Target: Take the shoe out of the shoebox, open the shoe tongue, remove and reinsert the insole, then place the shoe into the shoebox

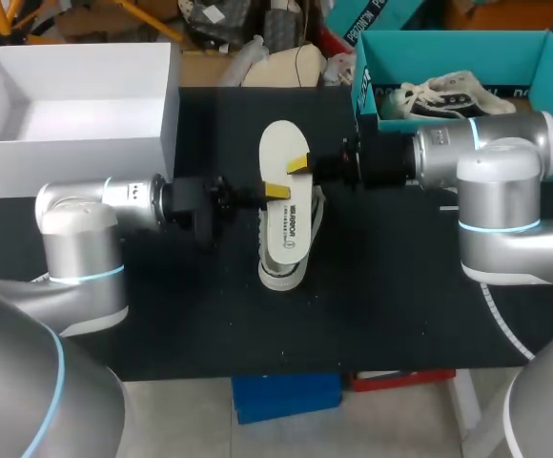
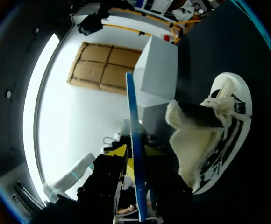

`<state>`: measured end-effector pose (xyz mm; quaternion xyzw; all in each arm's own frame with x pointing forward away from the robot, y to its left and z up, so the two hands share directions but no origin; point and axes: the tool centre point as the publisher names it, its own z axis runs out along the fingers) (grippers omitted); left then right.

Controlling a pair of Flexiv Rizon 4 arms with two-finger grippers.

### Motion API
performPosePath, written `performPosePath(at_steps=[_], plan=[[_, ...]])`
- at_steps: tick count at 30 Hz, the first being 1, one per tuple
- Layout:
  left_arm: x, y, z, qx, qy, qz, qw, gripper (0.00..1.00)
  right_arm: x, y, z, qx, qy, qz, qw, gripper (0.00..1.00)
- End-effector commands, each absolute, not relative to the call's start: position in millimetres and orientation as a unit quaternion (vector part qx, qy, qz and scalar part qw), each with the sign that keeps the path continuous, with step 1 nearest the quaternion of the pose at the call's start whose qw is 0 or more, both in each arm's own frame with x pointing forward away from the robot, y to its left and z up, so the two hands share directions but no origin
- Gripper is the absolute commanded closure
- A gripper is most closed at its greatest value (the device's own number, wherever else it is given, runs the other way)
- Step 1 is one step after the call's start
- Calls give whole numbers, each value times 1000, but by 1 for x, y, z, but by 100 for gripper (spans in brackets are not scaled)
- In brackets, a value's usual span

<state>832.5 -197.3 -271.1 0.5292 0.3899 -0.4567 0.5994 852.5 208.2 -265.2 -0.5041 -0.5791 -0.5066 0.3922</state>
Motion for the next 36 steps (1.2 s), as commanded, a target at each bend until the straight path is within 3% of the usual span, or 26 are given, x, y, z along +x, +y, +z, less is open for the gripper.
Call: performPosePath(at_steps=[1,13,20,36], plan=[[831,-199,-271,530,390,-462,595,100,852,208,-264,-514,-573,-509,385,0],[789,-176,-261,561,495,-456,481,100,835,186,-259,-587,-674,-387,227,0],[752,-151,-265,616,548,-361,436,100,809,170,-256,-599,-730,-310,110,0],[752,-151,-265,616,548,-361,436,100,809,170,-256,-599,-730,-310,110,0]])
